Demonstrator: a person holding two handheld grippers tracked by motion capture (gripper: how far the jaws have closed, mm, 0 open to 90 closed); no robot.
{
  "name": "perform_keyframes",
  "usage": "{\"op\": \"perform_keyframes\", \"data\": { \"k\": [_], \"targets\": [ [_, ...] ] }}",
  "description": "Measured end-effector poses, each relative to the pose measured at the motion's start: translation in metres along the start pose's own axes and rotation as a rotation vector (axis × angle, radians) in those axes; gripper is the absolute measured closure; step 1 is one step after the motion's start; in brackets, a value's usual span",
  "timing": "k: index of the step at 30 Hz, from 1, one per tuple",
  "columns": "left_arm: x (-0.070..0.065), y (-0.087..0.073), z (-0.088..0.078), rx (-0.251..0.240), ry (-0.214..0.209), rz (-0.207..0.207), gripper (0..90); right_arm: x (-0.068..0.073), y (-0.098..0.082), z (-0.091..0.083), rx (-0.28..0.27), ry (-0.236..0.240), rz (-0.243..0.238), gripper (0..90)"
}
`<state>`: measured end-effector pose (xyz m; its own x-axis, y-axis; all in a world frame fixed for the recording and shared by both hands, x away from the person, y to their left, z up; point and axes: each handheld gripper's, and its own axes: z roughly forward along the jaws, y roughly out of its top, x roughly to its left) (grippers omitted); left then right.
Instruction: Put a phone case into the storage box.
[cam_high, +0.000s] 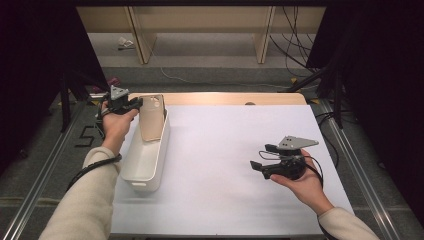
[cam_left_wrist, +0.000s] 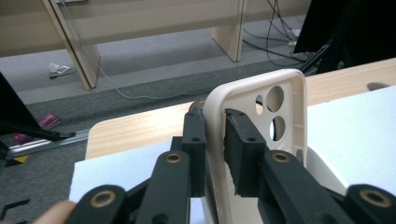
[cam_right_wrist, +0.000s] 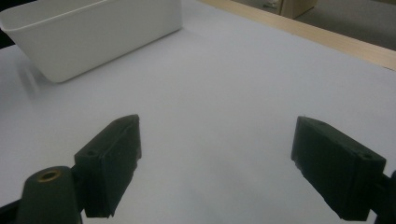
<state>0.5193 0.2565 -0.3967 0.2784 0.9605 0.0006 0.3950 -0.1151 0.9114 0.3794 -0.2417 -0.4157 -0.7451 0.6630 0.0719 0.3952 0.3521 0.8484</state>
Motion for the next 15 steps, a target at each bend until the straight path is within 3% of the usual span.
{"op": "perform_keyframes", "data": {
  "k": [7, 15],
  "targets": [
    [-0.0056, 0.0025, 0.0019, 0.032, 0.033, 0.027, 59.9, 0.0000, 0.0001, -0.0003, -0.001, -0.001, 0.000, 16.9],
    [-0.0104, 0.0067, -0.0023, 0.079, 0.067, -0.020, 29.6, 0.0000, 0.0000, -0.0002, 0.000, 0.000, 0.001, 16.9]
  ]
}}
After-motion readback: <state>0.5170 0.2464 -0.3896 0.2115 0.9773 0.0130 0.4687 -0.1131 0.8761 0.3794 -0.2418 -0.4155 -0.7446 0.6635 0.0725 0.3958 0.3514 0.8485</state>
